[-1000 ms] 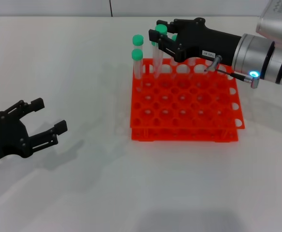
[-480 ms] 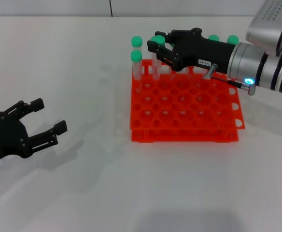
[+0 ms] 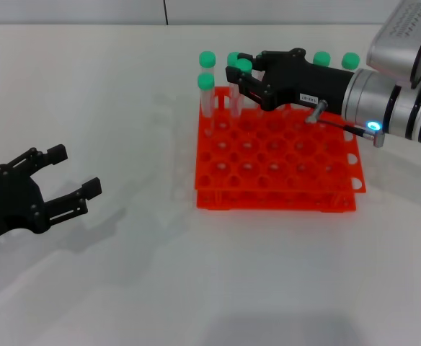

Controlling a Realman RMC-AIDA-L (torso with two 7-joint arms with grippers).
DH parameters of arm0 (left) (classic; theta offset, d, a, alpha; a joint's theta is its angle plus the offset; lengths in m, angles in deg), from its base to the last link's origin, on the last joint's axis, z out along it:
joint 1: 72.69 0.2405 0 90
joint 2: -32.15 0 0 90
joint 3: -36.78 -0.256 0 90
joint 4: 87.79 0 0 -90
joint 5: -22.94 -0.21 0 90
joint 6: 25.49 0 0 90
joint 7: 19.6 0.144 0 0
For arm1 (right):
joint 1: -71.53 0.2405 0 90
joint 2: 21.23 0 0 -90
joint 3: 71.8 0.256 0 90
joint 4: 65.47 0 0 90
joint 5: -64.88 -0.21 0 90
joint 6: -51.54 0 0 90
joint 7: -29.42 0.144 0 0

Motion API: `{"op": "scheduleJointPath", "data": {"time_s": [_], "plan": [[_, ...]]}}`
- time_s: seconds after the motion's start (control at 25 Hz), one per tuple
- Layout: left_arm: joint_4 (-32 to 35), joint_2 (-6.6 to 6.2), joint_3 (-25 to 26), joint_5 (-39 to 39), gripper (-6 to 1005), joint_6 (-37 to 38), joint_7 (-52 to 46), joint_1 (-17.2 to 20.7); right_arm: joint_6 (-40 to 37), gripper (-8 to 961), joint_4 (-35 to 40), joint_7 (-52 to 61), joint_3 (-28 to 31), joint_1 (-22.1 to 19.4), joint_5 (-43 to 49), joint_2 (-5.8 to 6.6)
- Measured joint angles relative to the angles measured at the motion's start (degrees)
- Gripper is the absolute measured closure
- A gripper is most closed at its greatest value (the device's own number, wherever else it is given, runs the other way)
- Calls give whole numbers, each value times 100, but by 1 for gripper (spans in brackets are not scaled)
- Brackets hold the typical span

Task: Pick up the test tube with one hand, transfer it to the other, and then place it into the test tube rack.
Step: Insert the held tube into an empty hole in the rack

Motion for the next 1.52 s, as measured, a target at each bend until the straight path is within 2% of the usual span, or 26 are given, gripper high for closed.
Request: {"op": "scheduleJointPath", "data": {"time_s": [0.68, 1.52], "plan": [[13, -9, 0, 0, 120, -17, 0, -9, 318, 627, 38, 179, -279, 53, 4, 0], [0, -15, 0, 10, 120, -43, 0, -20, 334, 618, 58, 166, -282, 93, 32, 0]]}}
